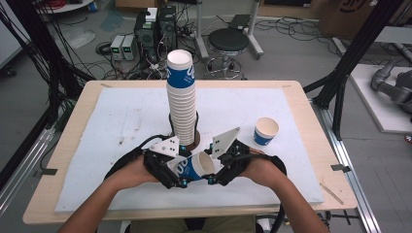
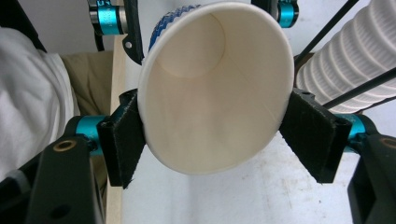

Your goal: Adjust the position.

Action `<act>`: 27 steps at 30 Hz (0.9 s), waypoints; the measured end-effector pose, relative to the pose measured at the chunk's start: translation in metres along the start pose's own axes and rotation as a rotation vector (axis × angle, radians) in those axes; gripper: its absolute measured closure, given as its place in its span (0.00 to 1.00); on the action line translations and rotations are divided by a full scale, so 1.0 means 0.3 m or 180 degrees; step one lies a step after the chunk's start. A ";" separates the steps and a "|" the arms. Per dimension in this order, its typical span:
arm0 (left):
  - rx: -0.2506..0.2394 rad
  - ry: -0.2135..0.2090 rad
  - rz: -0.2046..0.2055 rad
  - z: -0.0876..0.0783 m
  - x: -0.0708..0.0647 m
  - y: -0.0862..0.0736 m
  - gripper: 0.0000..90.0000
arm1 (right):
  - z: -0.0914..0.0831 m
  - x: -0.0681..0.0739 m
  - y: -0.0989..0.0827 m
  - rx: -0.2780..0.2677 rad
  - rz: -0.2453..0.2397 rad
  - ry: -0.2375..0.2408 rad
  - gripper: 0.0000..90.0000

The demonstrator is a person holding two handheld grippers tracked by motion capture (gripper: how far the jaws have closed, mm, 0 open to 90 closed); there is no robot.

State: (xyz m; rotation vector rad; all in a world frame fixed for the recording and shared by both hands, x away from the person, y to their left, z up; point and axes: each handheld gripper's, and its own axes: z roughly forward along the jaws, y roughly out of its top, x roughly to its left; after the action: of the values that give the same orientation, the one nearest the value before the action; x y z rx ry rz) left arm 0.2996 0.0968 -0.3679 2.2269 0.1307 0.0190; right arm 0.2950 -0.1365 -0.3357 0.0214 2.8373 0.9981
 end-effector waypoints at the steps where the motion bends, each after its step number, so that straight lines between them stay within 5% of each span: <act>1: 0.0029 -0.0015 0.0005 0.004 0.000 0.002 0.20 | 0.003 0.001 0.002 0.0019 -0.0018 -0.0008 0.29; 13: 0.0285 -0.0122 -0.0006 0.062 -0.003 0.000 0.25 | 0.032 0.019 0.031 0.0354 -0.0185 -0.0024 0.29; 23: 0.0290 -0.0186 0.0002 0.082 -0.004 -0.009 0.32 | 0.041 0.022 0.033 0.0467 -0.0200 0.0032 0.29; 27: 0.0175 -0.0190 -0.0009 0.080 -0.004 -0.016 0.30 | 0.039 0.020 0.033 0.0397 -0.0176 0.0046 0.24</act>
State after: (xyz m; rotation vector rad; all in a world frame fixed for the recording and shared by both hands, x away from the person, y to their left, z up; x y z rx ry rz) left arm 0.2993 0.0808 -0.3863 2.2798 0.1029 -0.0532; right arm 0.2902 -0.1213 -0.3393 -0.0515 2.8921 0.8126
